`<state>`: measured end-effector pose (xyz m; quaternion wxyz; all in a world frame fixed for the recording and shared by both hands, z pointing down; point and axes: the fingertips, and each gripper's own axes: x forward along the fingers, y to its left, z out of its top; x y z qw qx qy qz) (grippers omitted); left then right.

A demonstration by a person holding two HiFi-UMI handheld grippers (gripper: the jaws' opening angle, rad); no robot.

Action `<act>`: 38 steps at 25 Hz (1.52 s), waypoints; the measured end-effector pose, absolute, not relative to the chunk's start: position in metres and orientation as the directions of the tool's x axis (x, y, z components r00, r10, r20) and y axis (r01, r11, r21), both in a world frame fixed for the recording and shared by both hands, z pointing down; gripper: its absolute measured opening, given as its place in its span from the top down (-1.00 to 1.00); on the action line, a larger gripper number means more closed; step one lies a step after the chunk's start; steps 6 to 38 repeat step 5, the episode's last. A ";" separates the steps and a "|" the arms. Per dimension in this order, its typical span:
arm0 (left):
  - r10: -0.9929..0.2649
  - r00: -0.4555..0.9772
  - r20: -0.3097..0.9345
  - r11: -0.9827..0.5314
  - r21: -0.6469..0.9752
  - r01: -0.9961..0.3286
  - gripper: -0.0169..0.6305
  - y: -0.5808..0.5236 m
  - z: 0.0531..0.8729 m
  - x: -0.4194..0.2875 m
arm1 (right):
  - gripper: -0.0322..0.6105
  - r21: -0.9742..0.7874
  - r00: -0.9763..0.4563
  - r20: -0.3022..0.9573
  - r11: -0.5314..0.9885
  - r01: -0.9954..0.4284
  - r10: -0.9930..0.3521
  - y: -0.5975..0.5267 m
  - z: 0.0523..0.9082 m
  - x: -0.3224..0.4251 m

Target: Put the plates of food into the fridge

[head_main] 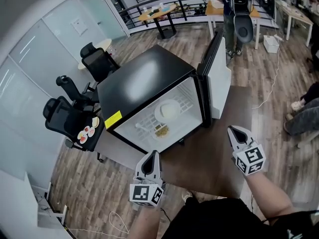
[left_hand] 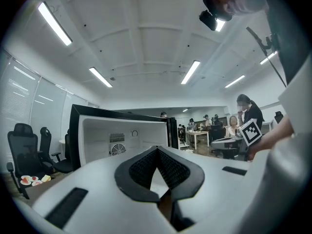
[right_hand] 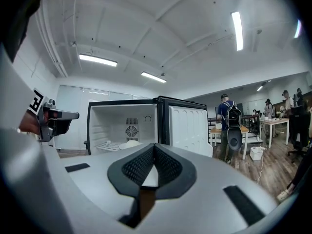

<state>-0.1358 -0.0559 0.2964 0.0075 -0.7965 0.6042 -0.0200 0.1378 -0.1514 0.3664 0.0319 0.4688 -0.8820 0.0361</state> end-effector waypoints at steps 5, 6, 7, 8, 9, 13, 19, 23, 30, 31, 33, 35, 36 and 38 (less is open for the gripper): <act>-0.965 0.260 0.019 -0.261 -0.040 -0.965 0.94 -0.046 0.293 -0.135 | 0.88 -0.037 -0.565 0.077 0.564 -0.825 -0.821 -0.145 0.362 0.136; -0.965 0.260 0.019 -0.261 -0.040 -0.965 0.94 -0.046 0.293 -0.135 | 0.88 -0.037 -0.565 0.077 0.564 -0.825 -0.821 -0.145 0.362 0.136; -0.965 0.260 0.019 -0.261 -0.040 -0.965 0.94 -0.046 0.293 -0.135 | 0.88 -0.037 -0.565 0.077 0.564 -0.825 -0.821 -0.145 0.362 0.136; -0.965 0.260 0.019 -0.261 -0.040 -0.965 0.94 -0.046 0.293 -0.135 | 0.88 -0.037 -0.565 0.077 0.564 -0.825 -0.821 -0.145 0.362 0.136; -0.965 0.260 0.019 -0.261 -0.040 -0.965 0.94 -0.046 0.293 -0.135 | 0.88 -0.037 -0.565 0.077 0.564 -0.825 -0.821 -0.145 0.362 0.136; -0.965 0.260 0.019 -0.261 -0.040 -0.965 0.94 -0.046 0.293 -0.135 | 0.88 -0.037 -0.565 0.077 0.564 -0.825 -0.821 -0.145 0.362 0.136; -0.965 0.260 0.019 -0.261 -0.040 -0.965 0.94 -0.046 0.293 -0.135 | 0.88 -0.037 -0.565 0.077 0.564 -0.825 -0.821 -0.145 0.362 0.136; -0.965 0.260 0.019 -0.261 -0.040 -0.965 0.94 -0.046 0.293 -0.135 | 0.88 -0.037 -0.565 0.077 0.564 -0.825 -0.821 -0.145 0.362 0.136; -0.965 0.260 0.019 -0.261 -0.040 -0.965 0.94 -0.046 0.293 -0.135 | 0.88 -0.037 -0.565 0.077 0.564 -0.825 -0.821 -0.145 0.362 0.136; -0.965 0.260 0.019 -0.261 -0.040 -0.965 0.94 -0.046 0.293 -0.135 | 0.88 -0.037 -0.565 0.077 0.564 -0.825 -0.821 -0.145 0.362 0.136; -0.965 0.260 0.019 -0.261 -0.040 -0.965 0.94 -0.046 0.293 -0.135 | 0.88 -0.037 -0.565 0.077 0.564 -0.825 -0.821 -0.145 0.362 0.136; -0.965 0.260 0.019 -0.261 -0.040 -0.965 0.94 -0.046 0.293 -0.135 | 0.88 -0.037 -0.565 0.077 0.564 -0.825 -0.821 -0.145 0.362 0.136; -0.965 0.260 0.019 -0.261 -0.040 -0.965 0.94 -0.046 0.293 -0.135 | 0.88 -0.037 -0.565 0.077 0.564 -0.825 -0.821 -0.145 0.362 0.136; -0.965 0.260 0.019 -0.261 -0.040 -0.965 0.94 -0.046 0.293 -0.135 | 0.88 -0.037 -0.565 0.077 0.564 -0.825 -0.821 -0.145 0.362 0.136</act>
